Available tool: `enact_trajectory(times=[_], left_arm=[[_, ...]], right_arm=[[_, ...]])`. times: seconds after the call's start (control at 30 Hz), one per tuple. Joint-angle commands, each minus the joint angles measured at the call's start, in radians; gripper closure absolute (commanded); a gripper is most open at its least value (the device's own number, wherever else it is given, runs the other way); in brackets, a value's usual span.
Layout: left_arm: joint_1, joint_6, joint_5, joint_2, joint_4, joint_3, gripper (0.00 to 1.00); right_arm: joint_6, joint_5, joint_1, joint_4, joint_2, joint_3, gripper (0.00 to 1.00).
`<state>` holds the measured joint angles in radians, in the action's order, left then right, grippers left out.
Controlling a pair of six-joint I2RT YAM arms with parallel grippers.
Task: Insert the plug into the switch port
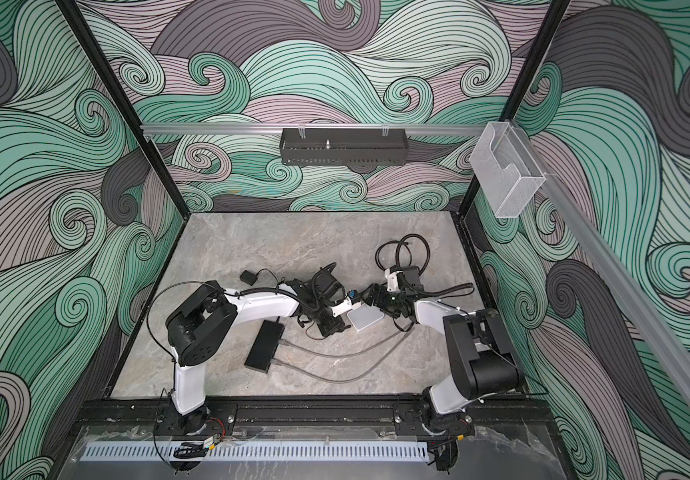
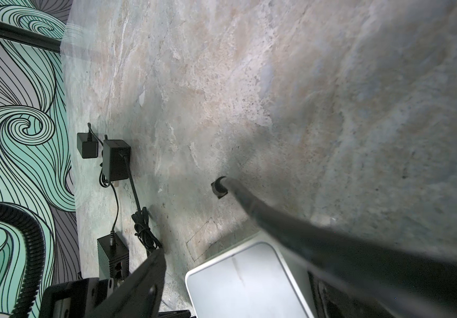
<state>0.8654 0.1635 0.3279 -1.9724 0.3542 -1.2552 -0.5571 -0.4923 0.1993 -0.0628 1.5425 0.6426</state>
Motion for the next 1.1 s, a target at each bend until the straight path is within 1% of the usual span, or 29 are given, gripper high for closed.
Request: enact_trajectory(times=[0.0, 0.23, 0.5, 0.67, 1.07], left_arm=[[0.004, -0.009, -0.025, 0.033, -0.014, -0.013, 1.00], [0.004, -0.011, -0.021, 0.048, -0.035, 0.001, 1.00], [0.004, -0.025, -0.016, 0.032, -0.043, -0.002, 1.00], [0.004, -0.035, -0.010, 0.022, -0.045, -0.006, 1.00], [0.006, -0.056, 0.013, 0.003, -0.057, -0.007, 1.00]], right_arm=[[-0.006, -0.017, 0.010, -0.019, 0.013, -0.009, 0.19], [-0.009, -0.022, 0.015, -0.028, 0.020, -0.009, 0.19], [-0.018, -0.034, 0.018, -0.030, 0.021, -0.008, 0.19], [-0.039, -0.053, 0.023, -0.042, 0.021, -0.019, 0.19], [-0.093, -0.051, 0.034, -0.063, -0.024, -0.065, 0.19]])
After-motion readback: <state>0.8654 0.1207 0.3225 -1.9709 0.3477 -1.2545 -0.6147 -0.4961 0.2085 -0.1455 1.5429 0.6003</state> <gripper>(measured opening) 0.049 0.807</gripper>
